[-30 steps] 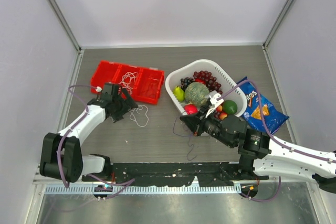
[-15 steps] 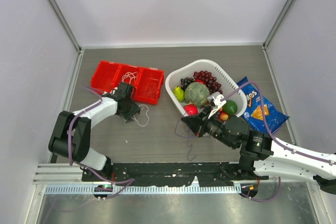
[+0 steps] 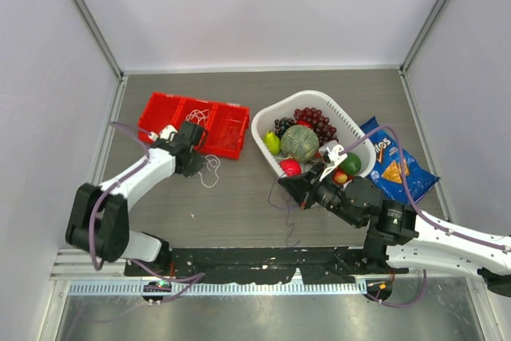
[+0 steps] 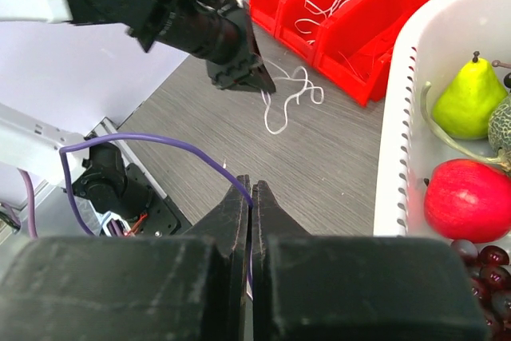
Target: Untangle the cables
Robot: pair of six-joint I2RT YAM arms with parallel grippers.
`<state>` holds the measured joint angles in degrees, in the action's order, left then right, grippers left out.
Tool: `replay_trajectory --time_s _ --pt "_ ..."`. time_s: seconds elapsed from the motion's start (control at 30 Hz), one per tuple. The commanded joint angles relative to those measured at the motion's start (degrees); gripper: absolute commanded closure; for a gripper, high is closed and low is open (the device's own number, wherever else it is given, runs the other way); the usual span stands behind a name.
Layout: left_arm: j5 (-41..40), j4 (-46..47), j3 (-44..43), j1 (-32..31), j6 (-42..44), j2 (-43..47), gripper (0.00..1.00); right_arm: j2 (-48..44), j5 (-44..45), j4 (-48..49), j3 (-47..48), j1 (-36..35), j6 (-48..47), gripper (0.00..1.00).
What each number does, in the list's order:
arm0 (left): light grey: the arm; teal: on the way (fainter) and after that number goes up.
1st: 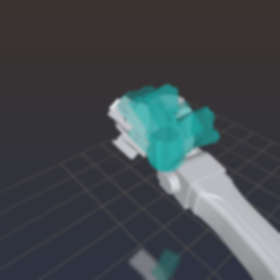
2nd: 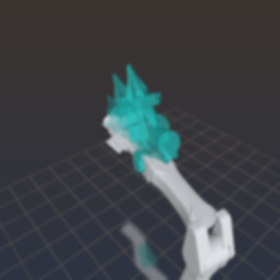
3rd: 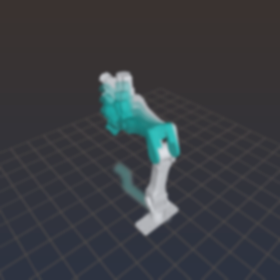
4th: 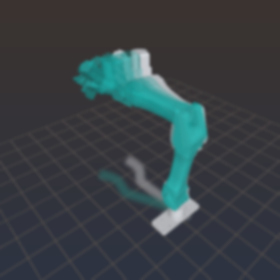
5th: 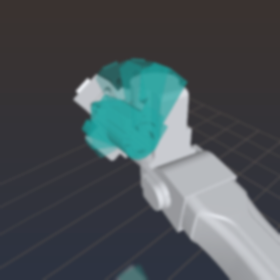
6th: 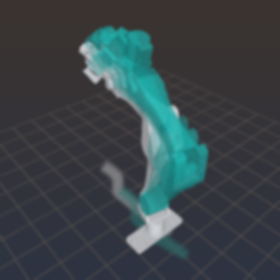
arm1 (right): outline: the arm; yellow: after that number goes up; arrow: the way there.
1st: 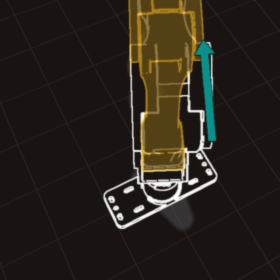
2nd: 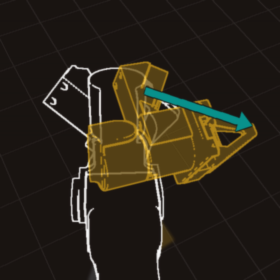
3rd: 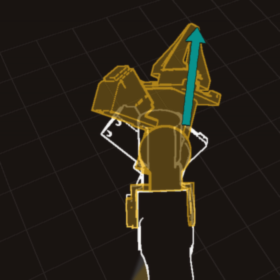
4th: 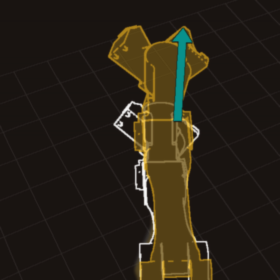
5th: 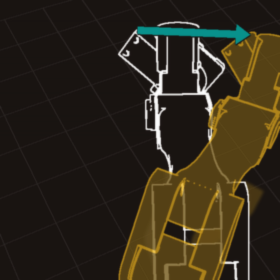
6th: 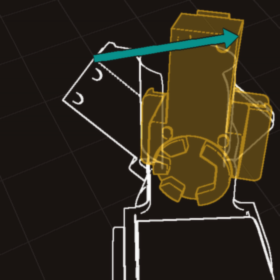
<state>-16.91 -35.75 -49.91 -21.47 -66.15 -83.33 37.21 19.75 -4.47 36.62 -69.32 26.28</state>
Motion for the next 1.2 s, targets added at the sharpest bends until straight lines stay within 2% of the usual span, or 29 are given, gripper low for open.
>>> replay_trajectory --time_s 0.0,0.13,0.2,0.27,0.37,0.5,0.6,0.77,0.87,0.9,0.93,0.97,1.0,1.07,1.17 --pt "-7.17 1.64 -0.72 -0.06 6.89 10.10 1.00 -1.26 2.14 1.39 0.12 -0.11 -0.18 0.99" --pt "-7.71 7.08 -2.03 0.73 17.08 15.21 1.00 -1.35 2.14 0.96 0.20 -0.11 -0.53 0.99" --pt "-3.86 9.90 -4.39 3.26 24.01 15.48 0.94 -1.53 2.22 0.60 0.20 -0.11 -0.44 0.99" --pt "-2.78 9.82 -8.43 5.73 28.16 13.99 0.94 -1.79 2.22 0.34 0.12 -0.11 -0.27 0.99" --pt "-5.68 8.68 -15.19 7.14 33.44 8.82 0.94 -2.58 2.31 0.43 -0.23 -0.11 0.26 0.99" --pt "2.73 7.36 -23.37 10.83 34.60 0.56 0.98 -3.11 2.40 0.25 -0.41 -0.11 0.43 0.99" --pt "10.39 8.58 -26.02 13.38 33.90 -5.95 1.00 -3.37 2.40 0.25 -0.32 -0.11 0.52 0.99" --pt "9.96 9.73 -29.62 16.45 32.93 -16.41 1.00 -2.94 1.88 -0.27 0.64 -0.11 0.52 0.99" --pt "19.60 12.09 -29.99 19.88 31.09 -20.73 0.98 -2.23 1.87 -0.37 1.08 -0.11 0.26 0.99" --pt "20.76 13.06 -29.20 20.33 30.30 -20.47 0.86 -2.06 1.79 -0.19 1.08 -0.11 0.26 0.99" --pt "21.12 14.03 -28.58 20.24 30.64 -19.77 0.77 -1.53 1.61 0.25 1.00 -0.11 0.17 0.99" --pt "20.52 14.47 -27.79 19.98 30.82 -18.46 0.61 -1.27 1.44 0.51 1.00 -0.11 0.17 0.99" --pt "19.90 15.35 -26.31 19.81 31.08 -16.79 0.51 -0.83 1.26 0.86 0.91 -0.11 0.17 0.99" --pt "19.63 16.85 -24.72 19.80 30.65 -13.80 0.36 0.05 0.64 1.65 0.82 -0.11 0.17 0.99" --pt "21.29 15.10 -23.92 19.80 30.47 -9.59 0.25 1.46 -0.32 2.71 0.82 -0.03 0.43 0.99"
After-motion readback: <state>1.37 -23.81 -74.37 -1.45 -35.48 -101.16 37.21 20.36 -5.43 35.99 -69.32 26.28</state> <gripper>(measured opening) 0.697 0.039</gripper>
